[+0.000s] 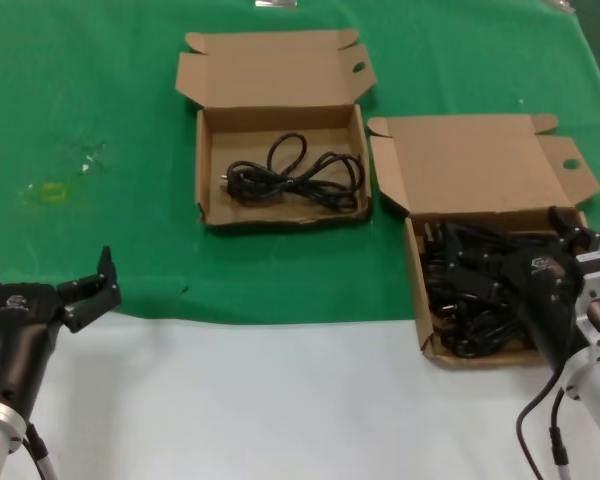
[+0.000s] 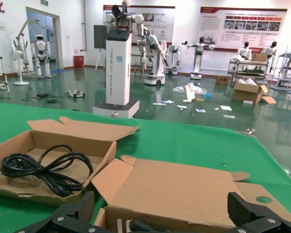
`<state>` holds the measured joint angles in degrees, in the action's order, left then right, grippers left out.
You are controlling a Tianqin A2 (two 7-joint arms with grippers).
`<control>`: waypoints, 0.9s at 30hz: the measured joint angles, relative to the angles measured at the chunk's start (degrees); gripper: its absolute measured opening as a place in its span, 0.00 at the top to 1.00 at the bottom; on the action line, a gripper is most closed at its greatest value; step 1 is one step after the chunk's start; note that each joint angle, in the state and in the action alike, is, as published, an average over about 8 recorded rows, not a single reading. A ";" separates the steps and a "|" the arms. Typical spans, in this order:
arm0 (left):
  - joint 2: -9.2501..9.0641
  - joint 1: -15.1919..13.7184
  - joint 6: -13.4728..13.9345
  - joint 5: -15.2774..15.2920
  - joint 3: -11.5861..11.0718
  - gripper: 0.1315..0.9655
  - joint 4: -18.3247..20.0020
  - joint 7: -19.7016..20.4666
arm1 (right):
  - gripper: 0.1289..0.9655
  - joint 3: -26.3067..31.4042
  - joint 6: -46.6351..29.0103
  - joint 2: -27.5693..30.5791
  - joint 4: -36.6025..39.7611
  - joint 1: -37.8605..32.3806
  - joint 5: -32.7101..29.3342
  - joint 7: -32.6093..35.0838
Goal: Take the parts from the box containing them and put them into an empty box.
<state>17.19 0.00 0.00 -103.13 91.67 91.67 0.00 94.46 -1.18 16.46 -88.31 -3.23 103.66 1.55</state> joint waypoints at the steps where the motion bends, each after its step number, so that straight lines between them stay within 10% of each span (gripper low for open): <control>1: 0.00 0.00 0.00 0.00 0.00 0.00 0.00 0.00 | 0.00 -0.27 0.11 0.07 -0.32 0.31 -0.05 -0.15; 27: 0.00 0.00 0.00 0.00 0.00 0.00 0.00 0.00 | 0.00 -0.57 0.24 0.15 -0.69 0.66 -0.11 -0.32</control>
<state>17.19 0.00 0.00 -103.13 91.67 91.67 0.00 93.89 -0.94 16.61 -89.00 -2.57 103.55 1.23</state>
